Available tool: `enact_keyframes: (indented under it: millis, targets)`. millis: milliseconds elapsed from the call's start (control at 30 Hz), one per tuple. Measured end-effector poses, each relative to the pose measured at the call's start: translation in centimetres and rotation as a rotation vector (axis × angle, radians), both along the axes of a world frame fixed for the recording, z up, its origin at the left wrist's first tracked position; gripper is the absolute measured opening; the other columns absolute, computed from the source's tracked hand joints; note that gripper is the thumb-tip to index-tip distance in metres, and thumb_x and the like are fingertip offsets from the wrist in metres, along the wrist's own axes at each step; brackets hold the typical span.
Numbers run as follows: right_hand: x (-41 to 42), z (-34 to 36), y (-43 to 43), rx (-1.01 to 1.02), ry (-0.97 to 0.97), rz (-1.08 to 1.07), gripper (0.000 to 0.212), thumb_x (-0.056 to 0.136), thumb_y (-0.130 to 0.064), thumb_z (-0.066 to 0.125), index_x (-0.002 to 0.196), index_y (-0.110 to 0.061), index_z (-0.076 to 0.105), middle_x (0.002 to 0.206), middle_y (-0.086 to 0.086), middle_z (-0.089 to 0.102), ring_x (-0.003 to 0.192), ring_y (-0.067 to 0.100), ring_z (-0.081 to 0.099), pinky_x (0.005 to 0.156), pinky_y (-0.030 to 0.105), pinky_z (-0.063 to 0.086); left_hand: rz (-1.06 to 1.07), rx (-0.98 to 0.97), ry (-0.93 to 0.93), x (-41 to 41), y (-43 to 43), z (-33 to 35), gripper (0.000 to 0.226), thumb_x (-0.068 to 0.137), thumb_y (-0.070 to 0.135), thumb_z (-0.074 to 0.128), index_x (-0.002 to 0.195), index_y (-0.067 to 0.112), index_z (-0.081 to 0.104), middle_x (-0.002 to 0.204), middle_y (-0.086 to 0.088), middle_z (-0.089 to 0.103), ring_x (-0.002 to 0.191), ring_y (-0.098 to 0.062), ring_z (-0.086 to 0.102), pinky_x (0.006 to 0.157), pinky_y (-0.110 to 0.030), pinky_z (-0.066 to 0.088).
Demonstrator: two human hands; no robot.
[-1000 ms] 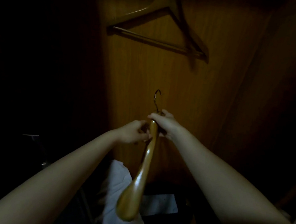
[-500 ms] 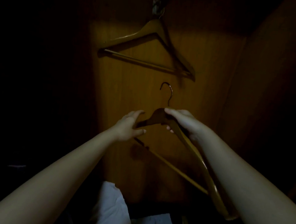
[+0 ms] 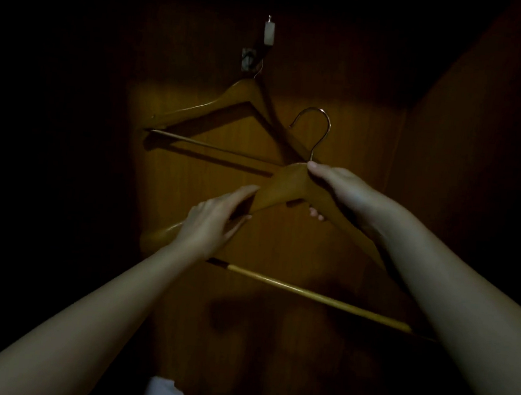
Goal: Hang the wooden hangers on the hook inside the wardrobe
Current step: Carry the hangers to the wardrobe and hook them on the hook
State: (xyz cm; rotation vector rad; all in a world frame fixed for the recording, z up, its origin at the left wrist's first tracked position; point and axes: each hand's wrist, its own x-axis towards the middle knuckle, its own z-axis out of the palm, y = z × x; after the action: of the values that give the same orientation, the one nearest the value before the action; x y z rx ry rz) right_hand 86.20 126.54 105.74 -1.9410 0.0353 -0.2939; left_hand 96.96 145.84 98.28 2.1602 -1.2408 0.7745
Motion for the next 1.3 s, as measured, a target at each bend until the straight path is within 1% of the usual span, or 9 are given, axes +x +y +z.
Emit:
enact_keyframes:
  millis: [167,300,400,633,800,933,1033,1133,1300]
  targets:
    - [1.7,1.2,-2.6,-0.164,-0.155,-0.071,0.035,0.094,-0.036,0.048,0.123,-0.018,0.048,0.102,0.009,0.064,0.063,0.012,0.065,0.049,0.018,0.052,0.067,-0.012,-0.085,0.6,-2.2,2.6,0.054,0.092,0.025,0.051,0.139,0.039,0.028,0.126,-0.006,0.060,0.105,-0.029,0.062,0.082,-0.045,0.054]
    - [2.6,1.2,-4.1,-0.776,-0.363,-0.309,0.091,0.083,-0.030,0.067,0.147,-0.035,0.002,0.142,0.007,0.041,0.108,0.029,0.059,0.090,0.045,0.051,0.127,-0.049,-0.154,1.6,-3.5,4.7,0.051,0.094,0.028,0.048,0.141,0.033,0.032,0.124,-0.005,0.060,0.102,-0.027,0.063,0.079,-0.037,0.051]
    - [3.4,1.2,-4.9,-1.094,-0.496,-0.421,0.097,0.084,-0.021,0.065,0.147,-0.035,-0.007,0.147,0.003,0.028,0.088,0.026,0.064,0.072,0.038,0.056,0.190,-0.041,-0.199,2.8,-4.3,6.7,0.052,0.094,0.024,0.048,0.143,0.028,0.031,0.125,-0.005,0.059,0.102,-0.023,0.062,0.075,-0.031,0.044]
    - [8.3,4.5,-7.0,-0.989,-0.510,-0.378,0.088,0.092,-0.014,0.052,0.147,-0.028,-0.015,0.149,0.008,0.026,0.108,0.032,0.056,0.078,0.035,0.050,0.333,0.054,-0.320,6.1,-5.5,11.3,0.048,0.094,0.027,0.048,0.140,0.026,0.033,0.116,-0.001,0.060,0.092,-0.016,0.061,0.061,-0.021,0.038]
    - [12.5,7.8,-6.8,-1.007,-0.483,-0.294,0.087,0.093,-0.013,0.051,0.147,-0.025,-0.016,0.144,0.009,0.032,0.111,0.029,0.054,0.080,0.031,0.045,0.416,0.155,-0.258,9.6,-4.7,13.4,0.034,0.096,0.031,0.041,0.129,0.024,0.037,0.104,0.002,0.057,0.075,-0.008,0.053,0.052,-0.011,0.036]
    - [16.5,8.9,-5.6,-0.950,-0.401,-0.244,0.086,0.092,-0.009,0.051,0.148,-0.022,-0.014,0.151,0.014,0.025,0.130,0.036,0.039,0.103,0.043,0.037,0.494,0.182,-0.213,12.2,-4.0,14.4,0.041,0.097,0.031,0.039,0.136,0.022,0.031,0.123,-0.003,0.054,0.089,-0.014,0.058,0.058,-0.019,0.044]
    - [18.7,9.2,-4.7,-0.932,-0.358,-0.232,0.091,0.089,0.002,0.051,0.148,-0.023,-0.013,0.152,0.015,0.023,0.131,0.040,0.036,0.103,0.046,0.037,0.570,0.210,-0.200,13.7,-3.5,14.7,0.042,0.097,0.031,0.037,0.138,0.021,0.029,0.129,-0.005,0.052,0.099,-0.021,0.059,0.070,-0.031,0.050]
    - [20.3,9.2,-4.0,-0.931,-0.326,-0.195,0.096,0.087,0.002,0.055,0.148,-0.024,-0.014,0.151,0.014,0.022,0.131,0.040,0.037,0.105,0.046,0.035,0.624,0.239,-0.155,15.0,-3.2,14.6,0.049,0.098,0.031,0.036,0.144,0.022,0.022,0.134,-0.005,0.049,0.104,-0.021,0.058,0.070,-0.028,0.047]
    - [21.8,8.0,-3.7,-0.793,-0.325,-0.162,0.067,0.093,-0.008,0.046,0.148,-0.015,0.008,0.139,0.019,0.042,0.124,0.036,0.046,0.111,0.048,0.030,0.650,0.210,-0.054,17.2,-2.8,13.3,0.052,0.098,0.032,0.035,0.146,0.031,0.015,0.140,-0.005,0.044,0.106,-0.020,0.059,0.070,-0.026,0.047]
